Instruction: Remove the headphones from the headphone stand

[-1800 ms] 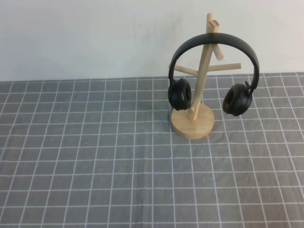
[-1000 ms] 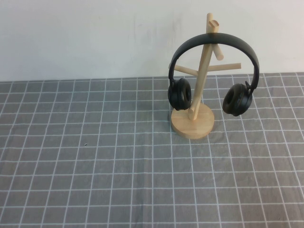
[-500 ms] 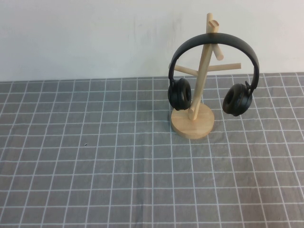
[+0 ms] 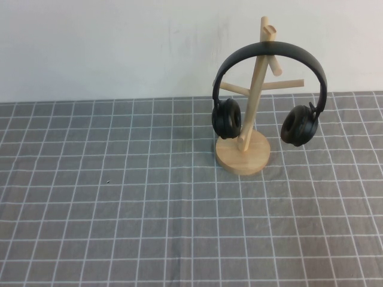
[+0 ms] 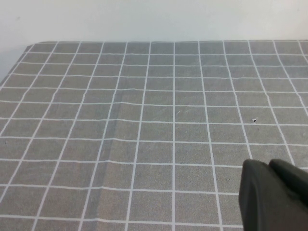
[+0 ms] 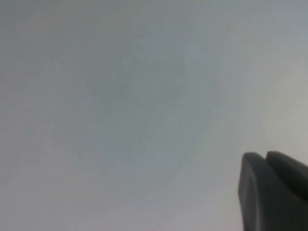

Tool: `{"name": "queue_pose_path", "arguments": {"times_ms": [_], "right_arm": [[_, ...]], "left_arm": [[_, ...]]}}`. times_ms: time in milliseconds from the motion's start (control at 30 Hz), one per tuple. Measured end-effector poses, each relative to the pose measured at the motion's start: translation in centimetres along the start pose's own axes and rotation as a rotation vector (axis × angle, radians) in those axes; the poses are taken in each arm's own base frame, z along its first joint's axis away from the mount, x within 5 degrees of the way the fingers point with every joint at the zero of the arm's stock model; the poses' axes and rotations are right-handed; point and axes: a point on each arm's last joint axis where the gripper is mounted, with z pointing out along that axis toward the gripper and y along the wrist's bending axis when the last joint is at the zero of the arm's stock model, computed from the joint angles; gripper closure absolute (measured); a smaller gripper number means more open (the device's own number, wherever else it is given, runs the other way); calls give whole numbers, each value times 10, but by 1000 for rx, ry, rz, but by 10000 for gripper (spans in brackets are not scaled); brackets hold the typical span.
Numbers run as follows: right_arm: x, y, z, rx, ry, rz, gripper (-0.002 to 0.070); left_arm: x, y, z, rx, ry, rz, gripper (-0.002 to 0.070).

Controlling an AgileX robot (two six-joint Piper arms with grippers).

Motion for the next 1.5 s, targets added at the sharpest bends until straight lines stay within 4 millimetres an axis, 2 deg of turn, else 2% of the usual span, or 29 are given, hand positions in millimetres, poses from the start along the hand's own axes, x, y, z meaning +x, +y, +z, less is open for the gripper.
{"name": "queue_pose_path", "arguments": {"times_ms": [100, 200, 267, 367, 500, 600, 733, 867, 1000, 1100, 1167, 1333, 1400, 1500], "right_arm": [[-26, 15, 19, -69, -54, -30, 682], [-57, 34, 46, -118, 19, -35, 682], [-72, 42, 64, -88, 160, -7, 682], [-77, 48, 91, -33, 396, -25, 682], [-53, 48, 123, 56, 728, -15, 682], [-21, 43, 136, 117, 945, -4, 682], [17, 31, 148, 126, 1086, -130, 682], [54, 24, 155, 170, 1191, -67, 682], [90, 20, 155, 199, 1342, 0, 682], [117, 19, 150, 113, 1535, -32, 682], [133, 21, 152, -20, 1619, -76, 682], [154, 34, 158, -245, 1637, -94, 678], [159, 43, 158, -341, 1640, -121, 647], [166, 60, 158, -477, 1577, -182, 524]], "left_arm": [[0, 0, 0, 0, 0, 0, 679], [0, 0, 0, 0, 0, 0, 679], [0, 0, 0, 0, 0, 0, 679], [0, 0, 0, 0, 0, 0, 679], [0, 0, 0, 0, 0, 0, 679], [0, 0, 0, 0, 0, 0, 679], [0, 0, 0, 0, 0, 0, 679], [0, 0, 0, 0, 0, 0, 679], [0, 0, 0, 0, 0, 0, 679], [0, 0, 0, 0, 0, 0, 679], [0, 0, 0, 0, 0, 0, 679], [0, 0, 0, 0, 0, 0, 679], [0, 0, 0, 0, 0, 0, 679], [0, 0, 0, 0, 0, 0, 679]]}}
